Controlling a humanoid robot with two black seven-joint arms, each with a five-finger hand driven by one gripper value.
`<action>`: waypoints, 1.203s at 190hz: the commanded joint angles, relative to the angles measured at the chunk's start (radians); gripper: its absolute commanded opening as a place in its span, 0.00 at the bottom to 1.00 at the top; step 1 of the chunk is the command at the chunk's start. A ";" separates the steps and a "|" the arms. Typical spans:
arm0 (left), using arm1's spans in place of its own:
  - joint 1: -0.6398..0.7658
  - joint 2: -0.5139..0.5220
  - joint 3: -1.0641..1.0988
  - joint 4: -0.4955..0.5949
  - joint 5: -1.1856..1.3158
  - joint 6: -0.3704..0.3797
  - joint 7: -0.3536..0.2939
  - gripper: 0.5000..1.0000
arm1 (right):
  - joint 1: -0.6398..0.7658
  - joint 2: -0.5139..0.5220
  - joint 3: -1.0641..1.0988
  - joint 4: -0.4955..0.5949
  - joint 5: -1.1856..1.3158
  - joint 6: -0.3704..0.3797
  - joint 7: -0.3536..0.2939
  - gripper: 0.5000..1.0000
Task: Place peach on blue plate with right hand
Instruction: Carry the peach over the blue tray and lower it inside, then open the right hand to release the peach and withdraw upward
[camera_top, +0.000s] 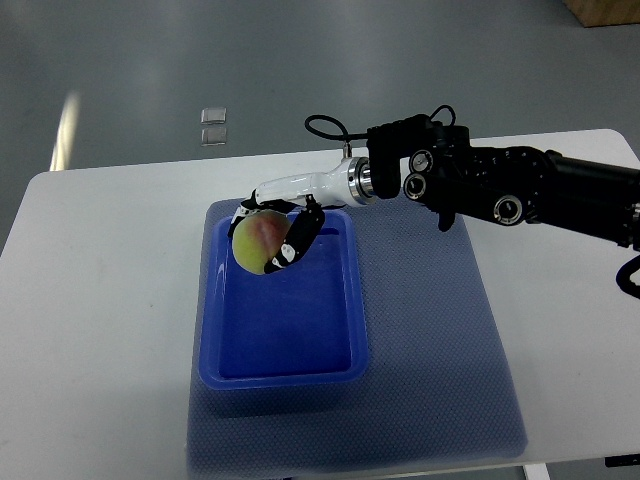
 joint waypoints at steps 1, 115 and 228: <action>0.000 0.000 0.000 0.000 0.001 0.000 0.000 1.00 | -0.031 0.038 -0.001 -0.030 -0.021 -0.010 0.000 0.11; 0.000 0.000 0.000 0.005 0.001 0.000 0.000 1.00 | -0.151 0.079 0.016 -0.139 -0.076 -0.036 0.009 0.84; 0.000 0.000 0.000 -0.002 0.001 0.000 0.001 1.00 | -0.180 -0.204 0.563 -0.072 0.205 0.005 0.014 0.86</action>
